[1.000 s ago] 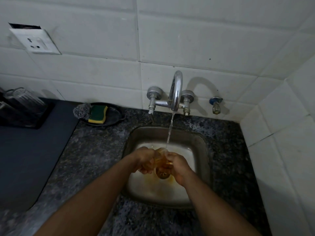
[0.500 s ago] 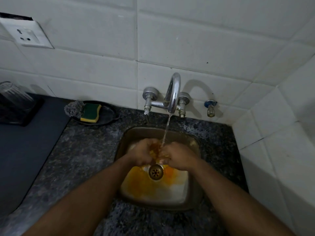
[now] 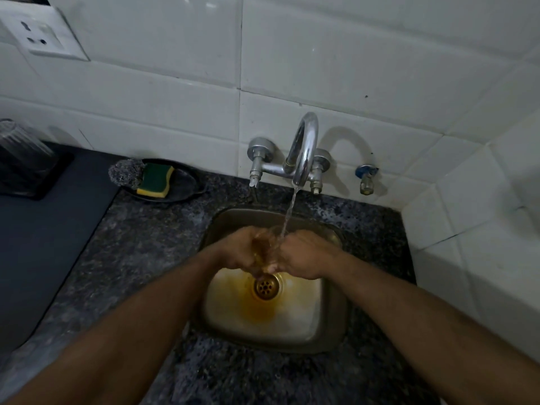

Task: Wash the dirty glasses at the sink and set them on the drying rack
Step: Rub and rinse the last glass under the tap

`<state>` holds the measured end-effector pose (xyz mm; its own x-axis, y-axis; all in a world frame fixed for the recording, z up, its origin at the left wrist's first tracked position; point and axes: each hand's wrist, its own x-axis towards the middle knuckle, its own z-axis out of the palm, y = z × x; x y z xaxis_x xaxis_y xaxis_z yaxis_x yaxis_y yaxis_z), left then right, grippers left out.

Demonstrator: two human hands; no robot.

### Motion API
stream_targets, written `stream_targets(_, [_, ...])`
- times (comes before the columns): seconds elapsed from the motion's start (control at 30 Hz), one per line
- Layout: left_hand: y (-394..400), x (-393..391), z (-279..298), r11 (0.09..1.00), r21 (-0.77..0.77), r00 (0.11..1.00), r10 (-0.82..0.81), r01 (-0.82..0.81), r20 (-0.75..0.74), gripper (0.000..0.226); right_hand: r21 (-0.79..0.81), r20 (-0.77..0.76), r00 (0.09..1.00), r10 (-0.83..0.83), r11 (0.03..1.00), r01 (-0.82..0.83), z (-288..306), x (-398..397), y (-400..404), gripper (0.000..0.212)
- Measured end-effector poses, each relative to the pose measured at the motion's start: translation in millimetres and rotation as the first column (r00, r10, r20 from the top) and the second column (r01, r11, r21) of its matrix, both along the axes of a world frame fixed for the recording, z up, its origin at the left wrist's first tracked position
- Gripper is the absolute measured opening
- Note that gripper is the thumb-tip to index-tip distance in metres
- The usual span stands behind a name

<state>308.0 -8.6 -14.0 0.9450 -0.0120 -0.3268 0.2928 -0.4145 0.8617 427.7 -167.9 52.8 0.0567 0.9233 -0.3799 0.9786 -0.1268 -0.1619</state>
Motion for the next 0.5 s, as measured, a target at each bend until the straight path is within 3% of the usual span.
stream_targets(0.07, [-8.9, 0.9, -7.5, 0.966, -0.007, 0.95, 0.257, -0.26, 0.176, 0.052, 0.048, -0.227, 0.961, -0.159, 0.984, 0.174, -8.8, -0.8, 5.3, 0.024])
stream_targets(0.1, [-15.8, 2.1, -11.0, 0.924, 0.05, 0.893, 0.35, -0.378, 0.281, 0.044, 0.063, -0.371, 0.893, -0.256, 0.952, 0.3, -15.9, -0.8, 6.6, 0.027])
stream_targets(0.17, [-26.8, 3.8, -14.8, 0.78, 0.248, 0.782, 0.434, -0.575, 0.448, 0.028, 0.084, -0.546, 0.759, -0.354, 0.879, 0.47, -22.5, -3.4, 7.3, 0.031])
stream_targets(0.2, [-26.6, 4.5, -18.0, 0.741, 0.286, 0.764, 0.446, -0.607, 0.466, 0.026, 0.101, -0.557, 0.754, -0.349, 0.872, 0.479, -22.7, -4.8, 7.3, 0.029])
stream_targets(0.23, [-22.0, 5.5, -18.4, 0.794, 0.242, 0.797, 0.432, -0.558, 0.422, 0.028, 0.126, -0.497, 0.807, -0.319, 0.894, 0.431, -21.4, -3.4, 5.8, 0.032])
stream_targets(0.3, [-4.1, 5.2, -15.6, 0.968, 0.009, 0.96, 0.249, -0.252, 0.131, 0.043, 0.12, -0.206, 0.958, -0.201, 0.966, 0.229, -14.7, 0.0, 2.0, 0.053])
stream_targets(0.37, [12.4, 1.8, -7.6, 0.991, -0.127, 0.991, -0.059, 0.044, -0.118, 0.057, 0.061, 0.037, 0.996, -0.084, 0.995, 0.082, -10.0, 3.6, -0.3, 0.056])
stream_targets(0.43, [16.4, 2.5, -6.3, 0.996, -0.084, 0.993, -0.042, 0.033, -0.113, 0.062, 0.062, 0.006, 0.994, -0.107, 0.992, 0.106, -9.2, -1.3, 0.2, 0.045])
stream_targets(0.5, [2.9, 7.5, -7.7, 0.98, 0.069, 0.978, 0.177, -0.185, 0.11, 0.06, 0.084, -0.248, 0.914, -0.321, 0.933, 0.351, -13.2, -7.3, 3.0, 0.042])
